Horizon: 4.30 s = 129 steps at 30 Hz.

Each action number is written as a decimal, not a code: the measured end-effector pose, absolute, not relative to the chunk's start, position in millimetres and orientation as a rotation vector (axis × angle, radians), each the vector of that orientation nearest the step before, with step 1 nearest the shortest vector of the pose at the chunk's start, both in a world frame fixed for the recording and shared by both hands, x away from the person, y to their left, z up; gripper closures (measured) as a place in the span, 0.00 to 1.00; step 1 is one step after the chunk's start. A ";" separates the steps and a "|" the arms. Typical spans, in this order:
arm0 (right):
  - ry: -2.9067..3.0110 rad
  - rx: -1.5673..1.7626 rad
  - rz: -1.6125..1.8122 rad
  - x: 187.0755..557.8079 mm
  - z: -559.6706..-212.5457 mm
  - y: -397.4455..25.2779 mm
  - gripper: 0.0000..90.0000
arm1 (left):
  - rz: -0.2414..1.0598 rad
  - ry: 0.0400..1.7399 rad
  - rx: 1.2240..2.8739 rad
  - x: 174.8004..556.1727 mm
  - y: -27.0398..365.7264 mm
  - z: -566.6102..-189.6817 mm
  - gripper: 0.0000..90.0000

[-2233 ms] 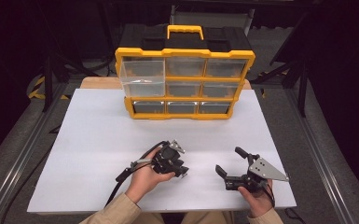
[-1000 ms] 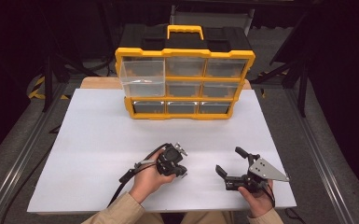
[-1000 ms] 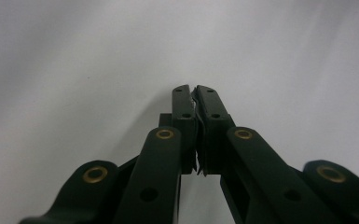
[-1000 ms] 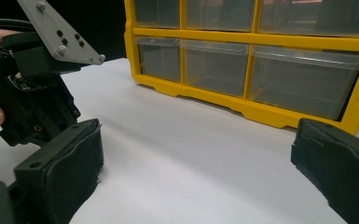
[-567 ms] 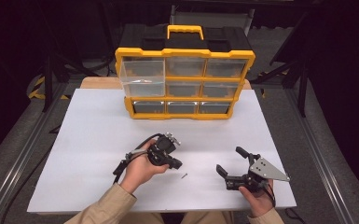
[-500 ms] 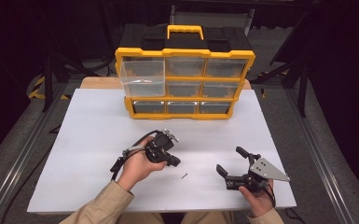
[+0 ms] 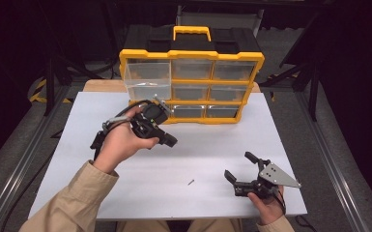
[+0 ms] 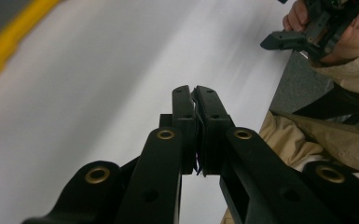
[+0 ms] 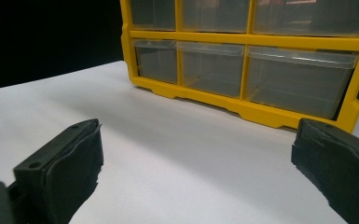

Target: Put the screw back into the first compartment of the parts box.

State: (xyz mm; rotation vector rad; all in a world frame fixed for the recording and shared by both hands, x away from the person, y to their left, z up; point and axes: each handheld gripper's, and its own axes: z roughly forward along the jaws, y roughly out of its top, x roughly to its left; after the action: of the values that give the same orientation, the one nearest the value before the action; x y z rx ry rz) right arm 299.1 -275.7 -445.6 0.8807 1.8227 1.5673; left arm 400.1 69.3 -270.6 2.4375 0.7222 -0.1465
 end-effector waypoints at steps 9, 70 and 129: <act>1.826 0.881 1.566 298.8 -445.4 -275.8 0.03 | -0.141 0.764 2.418 410.7 84.9 -217.0 0.98; 1.821 0.880 1.570 298.1 -443.5 -275.9 0.03 | 0.113 0.837 2.277 446.5 112.1 -144.3 0.71; 1.814 0.876 1.568 299.6 -443.7 -275.7 0.03 | -0.080 0.703 2.380 369.5 35.3 -415.7 0.33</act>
State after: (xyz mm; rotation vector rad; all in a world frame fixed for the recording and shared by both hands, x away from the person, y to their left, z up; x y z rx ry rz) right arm 299.6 -275.7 -443.7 0.8760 1.8145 1.5683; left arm 369.5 35.3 -415.7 2.3801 0.7030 -0.0801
